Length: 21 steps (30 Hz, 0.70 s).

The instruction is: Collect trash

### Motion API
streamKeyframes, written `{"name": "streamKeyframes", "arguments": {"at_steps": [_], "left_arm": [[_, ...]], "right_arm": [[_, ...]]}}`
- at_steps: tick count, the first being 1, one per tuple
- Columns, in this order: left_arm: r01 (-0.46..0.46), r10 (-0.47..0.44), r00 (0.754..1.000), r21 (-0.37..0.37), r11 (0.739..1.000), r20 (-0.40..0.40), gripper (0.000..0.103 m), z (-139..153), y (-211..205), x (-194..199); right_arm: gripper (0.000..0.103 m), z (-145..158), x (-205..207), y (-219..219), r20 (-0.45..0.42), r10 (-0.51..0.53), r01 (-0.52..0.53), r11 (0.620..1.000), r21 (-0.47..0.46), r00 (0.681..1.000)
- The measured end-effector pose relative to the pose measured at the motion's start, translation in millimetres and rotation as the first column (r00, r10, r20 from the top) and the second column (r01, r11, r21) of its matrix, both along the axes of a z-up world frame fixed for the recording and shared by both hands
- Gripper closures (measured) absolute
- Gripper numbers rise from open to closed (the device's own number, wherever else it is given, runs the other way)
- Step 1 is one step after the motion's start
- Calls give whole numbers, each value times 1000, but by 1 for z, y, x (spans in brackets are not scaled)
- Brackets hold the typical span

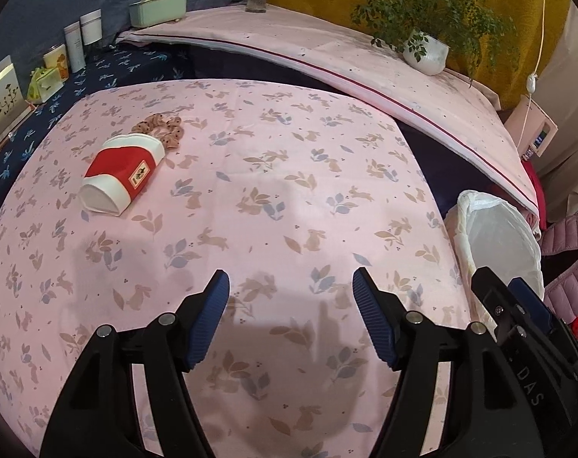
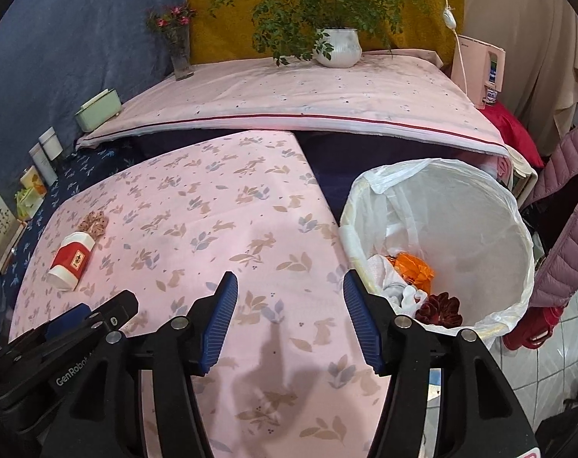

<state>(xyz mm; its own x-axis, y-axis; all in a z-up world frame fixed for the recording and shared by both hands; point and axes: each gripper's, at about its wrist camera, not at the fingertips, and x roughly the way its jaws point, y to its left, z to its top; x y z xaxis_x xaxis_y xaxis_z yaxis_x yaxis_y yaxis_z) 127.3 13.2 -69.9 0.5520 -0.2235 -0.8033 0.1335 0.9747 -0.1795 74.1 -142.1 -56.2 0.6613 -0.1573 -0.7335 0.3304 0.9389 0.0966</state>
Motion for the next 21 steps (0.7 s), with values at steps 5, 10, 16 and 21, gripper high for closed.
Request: {"name": "streamKeyframes", "arguments": {"at_steps": [5,10,16,21], "left_arm": [[-55,55,998,-8,998,-8,36,-3,27,4],[-120,120,993,0,993,2,30,-4,57,9],[-181,181,983,10,983,3,22,-6,92,22],[-214,214,977,17,977,9,17,-6,118,41]], "right_arm": [[45,-1,6,25,-9,48,-48,999,-12,999],[42,-2,14,48,-15,92,-92,995,-26,996],[40,-5,26,77,-32,148,-149,988,-31,988],[38,-9,41,100,-46,193,-194,981,-17,980]]}}
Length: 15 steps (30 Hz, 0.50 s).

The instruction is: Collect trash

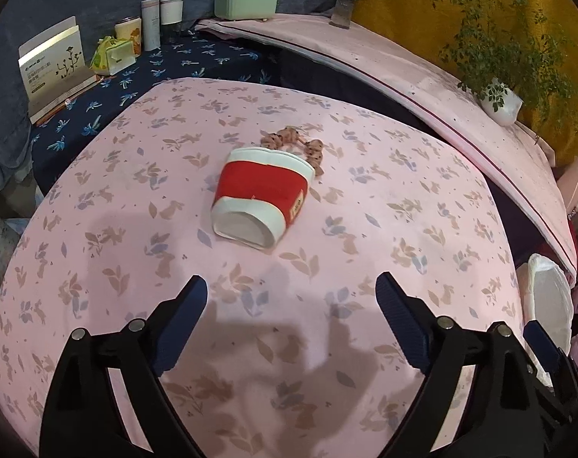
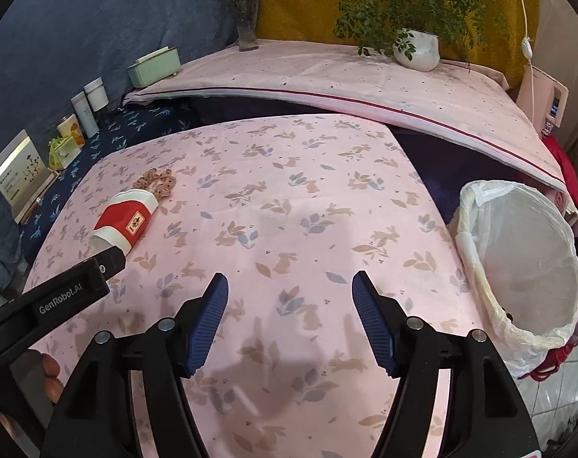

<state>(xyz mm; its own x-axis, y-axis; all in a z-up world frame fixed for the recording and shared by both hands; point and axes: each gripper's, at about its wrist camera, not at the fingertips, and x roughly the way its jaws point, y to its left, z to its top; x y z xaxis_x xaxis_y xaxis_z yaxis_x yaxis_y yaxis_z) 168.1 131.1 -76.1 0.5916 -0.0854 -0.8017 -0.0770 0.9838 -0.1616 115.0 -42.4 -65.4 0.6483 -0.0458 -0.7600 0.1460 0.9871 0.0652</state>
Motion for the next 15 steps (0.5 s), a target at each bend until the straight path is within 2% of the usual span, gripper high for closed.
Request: {"name": "streamKeyframes", "arguments": {"at_steps": [4,9,15], "left_arm": [[12,-11,1000,26,1000,-20,12,-7,12,22],[8,-9,998,-7,1000,-64,12,-20,21,47],[14,-16,997,-26,1000,-78,14,-30,26,68]], "right_arm": [[36,-3,16,18,-10,29,-29,1000,1,1000],[36,-8,39,36,-22,58,-58,998,3,998],[36,-11,66,52,-24,71,-71,997,-3,997]]}}
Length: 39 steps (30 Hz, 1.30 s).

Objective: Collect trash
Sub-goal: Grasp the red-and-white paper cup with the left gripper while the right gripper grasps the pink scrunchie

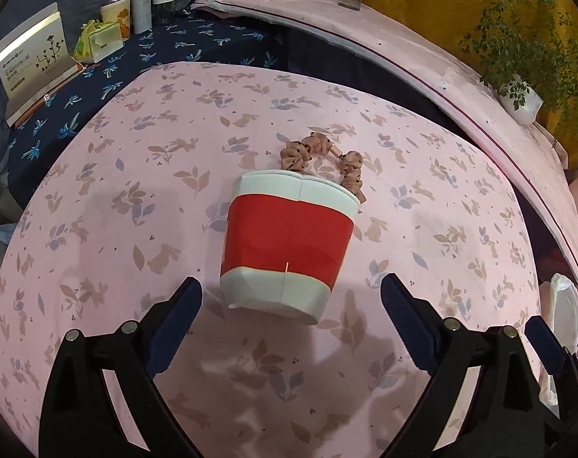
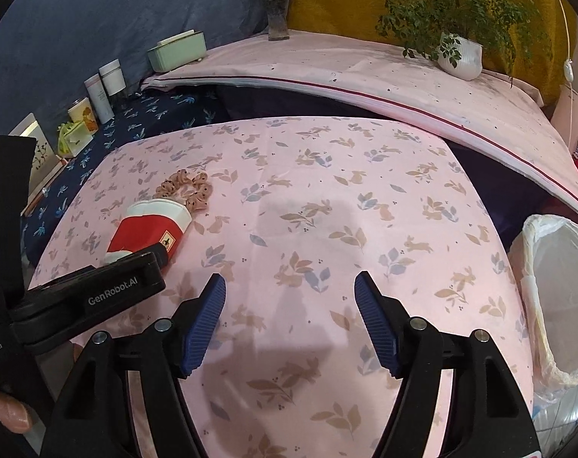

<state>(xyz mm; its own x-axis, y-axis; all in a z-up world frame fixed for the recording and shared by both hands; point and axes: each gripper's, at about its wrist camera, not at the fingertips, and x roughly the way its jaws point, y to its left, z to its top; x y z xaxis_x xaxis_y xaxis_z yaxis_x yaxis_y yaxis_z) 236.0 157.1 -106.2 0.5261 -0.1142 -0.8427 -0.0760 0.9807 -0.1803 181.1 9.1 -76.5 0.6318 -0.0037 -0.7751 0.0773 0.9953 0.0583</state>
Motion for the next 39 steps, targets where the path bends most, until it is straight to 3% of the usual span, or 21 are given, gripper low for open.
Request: {"name": "streamKeyframes", "arguments": {"at_steps": [5,13,20,31,34,36,39], "left_arm": [[6,-7,1000,-56,998,-30,38,-8,11,9],[-19,19,1000,-86,996,0,39,-4,34,0],[-91,92,995,-18,996,34,39,5,60,-2],[-153,154,988,-37,987,17,39,-3,91,2],[-156,156,988,-39,987,15,39,-5,93,2],[-151,152,988,-31,988,17,39,-5,92,1],[-143,143,990,-21,990,18,39,-6,88,-2]], "right_arm": [[36,-5,20,7,-5,1,-1,1000,2,1000],[36,-11,46,21,-9,9,-9,1000,15,1000],[36,-19,75,46,-17,41,-41,998,41,999],[39,-36,122,77,-29,55,-52,995,86,998],[50,-44,133,83,-51,60,-56,995,79,997],[69,-52,136,84,-78,62,-56,995,81,995],[86,-60,129,84,-89,66,-60,996,71,994]]}}
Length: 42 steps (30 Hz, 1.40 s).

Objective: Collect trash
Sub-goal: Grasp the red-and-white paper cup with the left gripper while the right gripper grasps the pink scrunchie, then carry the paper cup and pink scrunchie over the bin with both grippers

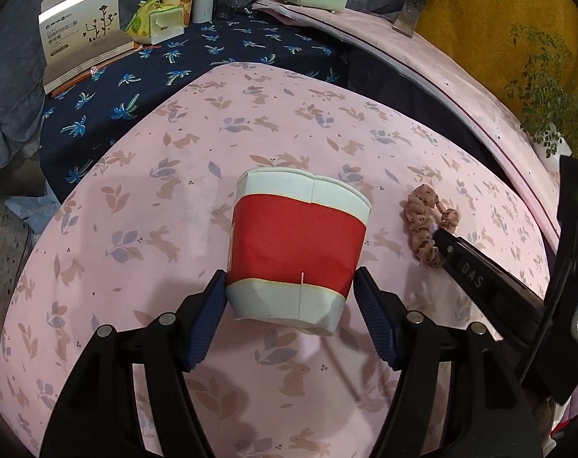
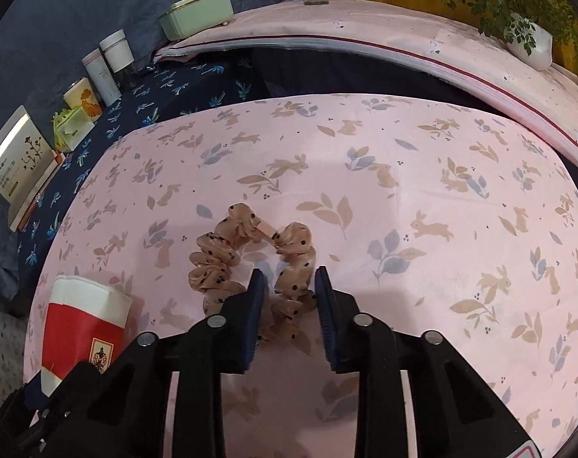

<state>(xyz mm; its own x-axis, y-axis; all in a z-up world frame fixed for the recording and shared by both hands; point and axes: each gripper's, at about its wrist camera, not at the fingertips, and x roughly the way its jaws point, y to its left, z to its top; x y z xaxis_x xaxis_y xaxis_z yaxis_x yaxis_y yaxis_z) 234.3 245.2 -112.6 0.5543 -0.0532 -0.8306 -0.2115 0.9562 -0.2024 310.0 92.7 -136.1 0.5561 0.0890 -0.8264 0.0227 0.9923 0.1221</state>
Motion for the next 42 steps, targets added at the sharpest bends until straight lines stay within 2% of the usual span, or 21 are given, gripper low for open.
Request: {"name": "streamKeyframes", "arguments": {"at_steps": [2,5,14,20,31,42], "left_arm": [[7,-7,1000,-3,1000,-3,39,0,-3,-3],[23,-23,1000,-6,1000,-6,39,0,-12,-9],[104,-104,994,1,995,-14,39,4,-57,-43],[173,-173,985,20,985,4,39,18,-96,-67],[310,-314,949,71,948,42,39,47,-179,-105],[420,-429,902,128,898,50,39,59,-242,-137]], "right_arm": [[91,-1,-7,-4,-1,3,-3,1000,-6,1000],[93,0,-23,-15,-8,-6,6,1000,9,1000],[95,4,-90,-56,-16,-36,36,999,18,999],[95,23,-135,-93,19,-74,73,997,32,997],[95,67,-197,-167,115,-184,174,980,94,976],[95,80,-242,-221,156,-283,266,957,121,946]]}}
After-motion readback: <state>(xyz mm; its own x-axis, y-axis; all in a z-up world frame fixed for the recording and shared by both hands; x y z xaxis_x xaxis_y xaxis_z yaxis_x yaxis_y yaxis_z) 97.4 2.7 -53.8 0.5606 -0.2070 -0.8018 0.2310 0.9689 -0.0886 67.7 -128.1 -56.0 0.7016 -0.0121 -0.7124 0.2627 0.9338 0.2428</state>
